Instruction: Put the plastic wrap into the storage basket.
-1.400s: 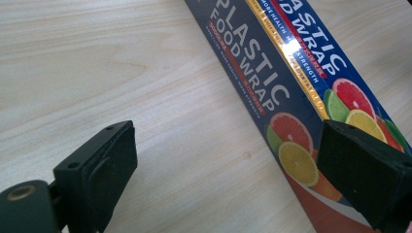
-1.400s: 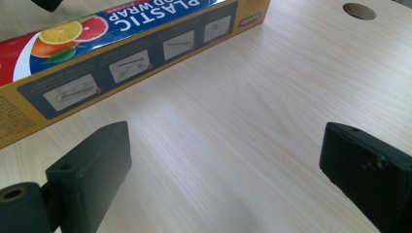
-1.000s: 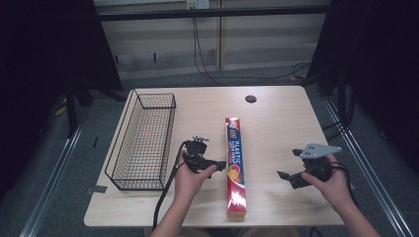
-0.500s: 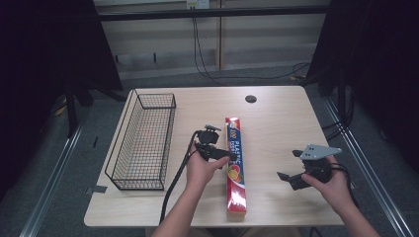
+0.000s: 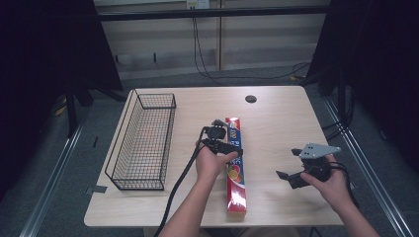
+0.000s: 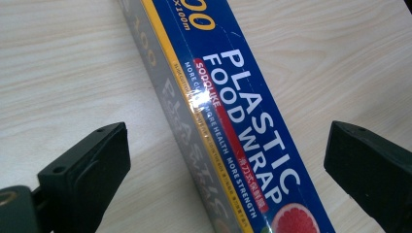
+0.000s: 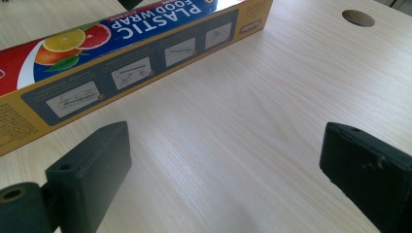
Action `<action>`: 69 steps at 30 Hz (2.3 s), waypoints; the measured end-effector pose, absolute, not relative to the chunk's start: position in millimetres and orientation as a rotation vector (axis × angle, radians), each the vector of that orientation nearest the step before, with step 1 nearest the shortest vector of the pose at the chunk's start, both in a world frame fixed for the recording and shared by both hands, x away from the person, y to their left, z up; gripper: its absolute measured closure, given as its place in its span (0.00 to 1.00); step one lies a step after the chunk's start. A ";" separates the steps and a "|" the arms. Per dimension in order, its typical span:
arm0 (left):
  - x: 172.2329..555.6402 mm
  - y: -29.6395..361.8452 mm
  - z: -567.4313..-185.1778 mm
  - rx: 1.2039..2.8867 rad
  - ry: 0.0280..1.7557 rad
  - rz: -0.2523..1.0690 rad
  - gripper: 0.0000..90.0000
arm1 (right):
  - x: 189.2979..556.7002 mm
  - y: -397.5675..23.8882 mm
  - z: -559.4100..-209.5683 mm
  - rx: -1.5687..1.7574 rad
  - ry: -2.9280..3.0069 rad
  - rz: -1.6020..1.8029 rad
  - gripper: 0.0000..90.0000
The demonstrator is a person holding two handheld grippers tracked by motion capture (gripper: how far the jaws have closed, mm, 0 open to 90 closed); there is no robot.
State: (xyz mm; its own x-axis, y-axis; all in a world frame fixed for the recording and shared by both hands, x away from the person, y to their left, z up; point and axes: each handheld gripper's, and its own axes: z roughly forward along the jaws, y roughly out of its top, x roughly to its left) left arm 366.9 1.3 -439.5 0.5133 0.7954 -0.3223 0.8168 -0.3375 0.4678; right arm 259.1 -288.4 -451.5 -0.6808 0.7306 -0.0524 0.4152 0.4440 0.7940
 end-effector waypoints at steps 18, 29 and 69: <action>372.5 -20.5 -457.0 2.170 1.406 -0.062 0.10 | 259.6 -288.4 -450.5 0.963 2.311 1.118 0.05; 374.7 -23.7 -462.6 2.178 1.449 -0.054 0.18 | 259.4 -288.3 -451.0 0.963 2.309 1.118 0.05; 383.8 -9.0 -413.3 2.314 1.690 0.105 0.49 | 260.2 -293.9 -449.6 0.980 2.284 1.137 0.05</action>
State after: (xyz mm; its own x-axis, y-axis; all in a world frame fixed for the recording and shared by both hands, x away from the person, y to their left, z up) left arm 383.8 -9.0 -413.3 0.3154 0.9435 -0.1013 0.9237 -0.2808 0.2607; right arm 260.2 -293.9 -449.6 -0.6714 0.7397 -0.0457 0.4093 0.4216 0.8091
